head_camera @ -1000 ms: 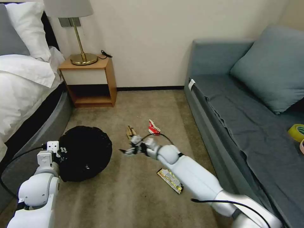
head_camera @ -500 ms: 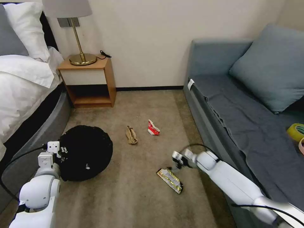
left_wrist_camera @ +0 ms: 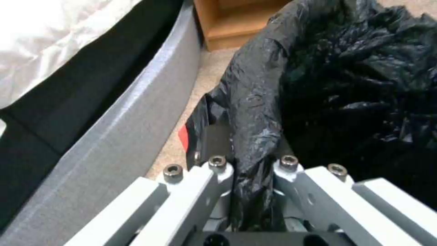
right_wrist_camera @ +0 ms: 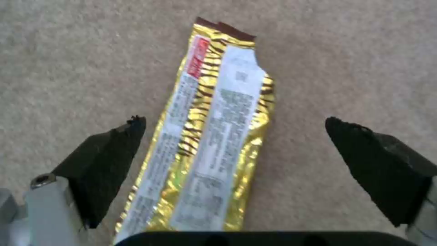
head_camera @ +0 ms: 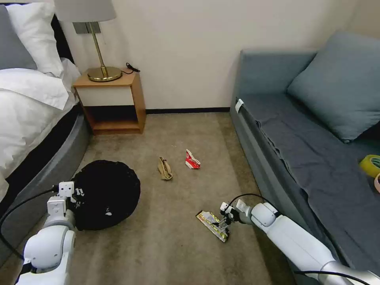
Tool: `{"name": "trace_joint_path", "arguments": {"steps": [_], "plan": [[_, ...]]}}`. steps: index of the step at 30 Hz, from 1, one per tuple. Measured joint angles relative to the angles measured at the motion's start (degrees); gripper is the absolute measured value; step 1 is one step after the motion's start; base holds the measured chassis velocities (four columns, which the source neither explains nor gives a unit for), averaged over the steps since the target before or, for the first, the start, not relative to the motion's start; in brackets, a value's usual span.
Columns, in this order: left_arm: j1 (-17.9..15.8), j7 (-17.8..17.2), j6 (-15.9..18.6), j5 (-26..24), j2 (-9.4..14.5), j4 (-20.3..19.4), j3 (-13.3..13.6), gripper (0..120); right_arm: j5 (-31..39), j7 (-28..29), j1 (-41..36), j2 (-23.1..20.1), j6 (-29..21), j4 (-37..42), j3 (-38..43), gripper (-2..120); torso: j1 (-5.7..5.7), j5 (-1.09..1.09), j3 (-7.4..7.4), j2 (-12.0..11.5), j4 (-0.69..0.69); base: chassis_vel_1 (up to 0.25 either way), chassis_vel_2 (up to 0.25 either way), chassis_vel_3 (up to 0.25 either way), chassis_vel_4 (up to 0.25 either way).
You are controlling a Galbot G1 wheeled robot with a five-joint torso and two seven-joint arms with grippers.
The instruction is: Pick up the trash bin, then pick up the garbage on the floor and place it into the trash bin.
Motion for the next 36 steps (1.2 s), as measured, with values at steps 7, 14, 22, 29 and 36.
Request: {"name": "trace_joint_path", "arguments": {"steps": [7, 14, 22, 29, 36], "plan": [[0.1, 0.0, 0.1, 0.0, -0.2, -0.6, 0.2, 4, -1.6, 0.0, -0.3, 2.3, 0.8, -2.7, 1.2, 100, 0.00, 0.01, 0.00, 0.0, 0.00, 0.000, 0.000, 0.000, 0.000], [0.3, 0.3, 0.3, 0.1, -0.4, -0.8, 0.4, 4, -2.1, 0.0, -0.7, 4.0, 1.1, -4.8, 2.3, 100, 0.00, 0.00, 0.00, 0.0, 0.00, 0.000, 0.000, 0.000, 0.000], [0.2, 0.5, -0.4, 0.3, -0.7, -0.3, 0.7, 4, -2.7, 0.3, -1.5, 4.9, 1.3, -5.9, 2.7, 100, 0.00, 0.01, 0.00, 0.0, 0.00, 0.000, 0.000, 0.000, 0.000], [0.5, 0.5, -0.9, 0.2, -0.5, -0.3, 0.5, 4, -3.5, 0.4, -1.3, 5.3, 1.8, -7.4, 3.0, 100, 0.00, 0.01, 0.00, 0.0, 0.00, 0.000, 0.000, 0.000, 0.000], [0.6, 0.5, -1.4, 0.1, -0.6, -0.2, 0.4, 4, -3.6, 0.4, -0.9, 5.1, 1.9, -8.0, 3.1, 100, 0.00, 0.01, 0.00, 0.0, -0.01, 0.000, 0.000, 0.000, 0.000]]}}
